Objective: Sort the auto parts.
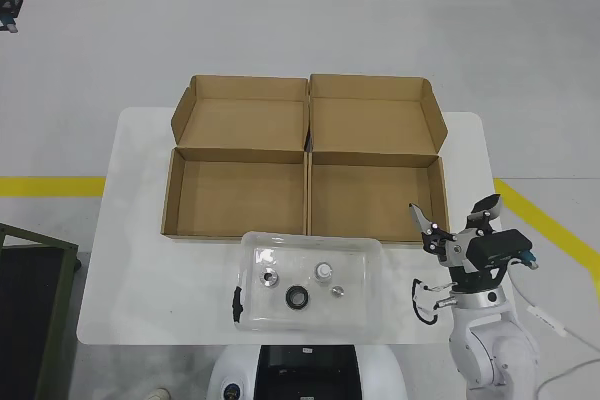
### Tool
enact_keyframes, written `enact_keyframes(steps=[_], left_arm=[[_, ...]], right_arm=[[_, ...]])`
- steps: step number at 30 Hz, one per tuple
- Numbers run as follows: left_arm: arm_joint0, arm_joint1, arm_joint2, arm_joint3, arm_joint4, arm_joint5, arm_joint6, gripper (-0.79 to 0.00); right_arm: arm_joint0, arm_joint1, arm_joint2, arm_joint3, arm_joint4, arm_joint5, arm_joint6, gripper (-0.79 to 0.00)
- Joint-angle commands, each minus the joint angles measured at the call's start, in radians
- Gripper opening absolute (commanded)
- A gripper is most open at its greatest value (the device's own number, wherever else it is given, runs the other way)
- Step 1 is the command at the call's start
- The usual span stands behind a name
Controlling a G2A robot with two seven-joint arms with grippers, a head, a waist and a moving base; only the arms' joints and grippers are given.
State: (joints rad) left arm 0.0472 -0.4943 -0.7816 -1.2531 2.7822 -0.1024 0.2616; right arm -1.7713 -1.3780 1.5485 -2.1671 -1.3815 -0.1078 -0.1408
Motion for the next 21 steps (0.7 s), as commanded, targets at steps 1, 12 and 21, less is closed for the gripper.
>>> enact_keyframes(steps=[1,12,21], left_arm=[[0.000,0.000,0.000,0.000,0.000,0.000,0.000,-0.001],[0.000,0.000,0.000,0.000,0.000,0.000,0.000,0.000],[0.000,0.000,0.000,0.000,0.000,0.000,0.000,0.000]], right_arm=[[0.000,0.000,0.000,0.000,0.000,0.000,0.000,-0.001],[0.000,0.000,0.000,0.000,0.000,0.000,0.000,-0.001],[0.007,0.001,-0.003,0.002,0.009,-0.011,0.019,0.000]])
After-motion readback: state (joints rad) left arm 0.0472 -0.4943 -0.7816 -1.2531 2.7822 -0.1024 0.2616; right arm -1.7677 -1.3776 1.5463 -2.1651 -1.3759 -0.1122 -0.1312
